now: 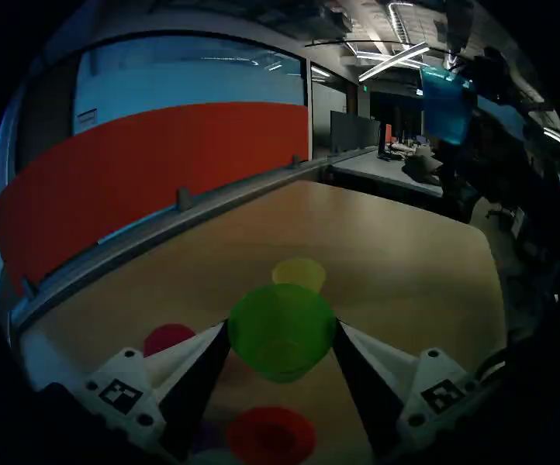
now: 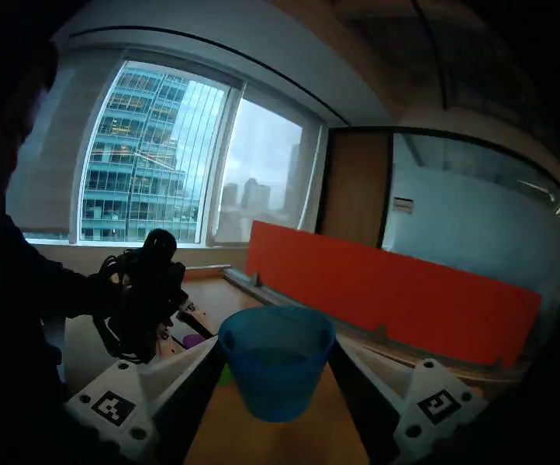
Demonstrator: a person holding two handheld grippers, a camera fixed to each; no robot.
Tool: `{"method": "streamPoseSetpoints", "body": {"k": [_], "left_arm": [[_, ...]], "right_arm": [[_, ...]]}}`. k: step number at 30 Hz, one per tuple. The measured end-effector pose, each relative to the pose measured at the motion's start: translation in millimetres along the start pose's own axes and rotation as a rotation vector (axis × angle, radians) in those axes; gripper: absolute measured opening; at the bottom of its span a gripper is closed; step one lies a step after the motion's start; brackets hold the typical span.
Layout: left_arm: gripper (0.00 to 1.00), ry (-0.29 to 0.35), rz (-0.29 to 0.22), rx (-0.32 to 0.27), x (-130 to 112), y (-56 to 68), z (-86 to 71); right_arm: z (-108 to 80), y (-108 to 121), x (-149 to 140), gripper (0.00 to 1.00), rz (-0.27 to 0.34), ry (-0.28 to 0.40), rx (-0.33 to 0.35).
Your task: Pour water
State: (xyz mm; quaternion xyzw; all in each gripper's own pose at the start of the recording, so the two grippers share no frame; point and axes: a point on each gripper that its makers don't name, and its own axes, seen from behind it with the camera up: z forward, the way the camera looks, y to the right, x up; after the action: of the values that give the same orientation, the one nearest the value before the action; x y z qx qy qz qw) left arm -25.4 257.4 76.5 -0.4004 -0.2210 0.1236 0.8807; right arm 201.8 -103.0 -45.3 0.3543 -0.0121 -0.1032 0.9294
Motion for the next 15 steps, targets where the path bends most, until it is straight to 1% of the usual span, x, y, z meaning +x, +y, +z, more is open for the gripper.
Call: {"method": "streamPoseSetpoints", "body": {"k": [6, 12, 15], "left_arm": [[0.89, 0.071, -0.010, 0.005, 29, -4.7, -22.0], [0.89, 0.140, -0.002, 0.036, 54, -16.4, -46.3], [0.89, 0.174, -0.006, 0.043, 68, -20.0, -59.2]], "right_arm": [[2.7, -4, 1, 0.90, 0.006, 0.000, 0.009], [4.9, -7, 6, 0.91, 0.017, 0.004, 0.013], [6.1, -8, 6, 0.90, 0.022, 0.004, 0.016]]}}
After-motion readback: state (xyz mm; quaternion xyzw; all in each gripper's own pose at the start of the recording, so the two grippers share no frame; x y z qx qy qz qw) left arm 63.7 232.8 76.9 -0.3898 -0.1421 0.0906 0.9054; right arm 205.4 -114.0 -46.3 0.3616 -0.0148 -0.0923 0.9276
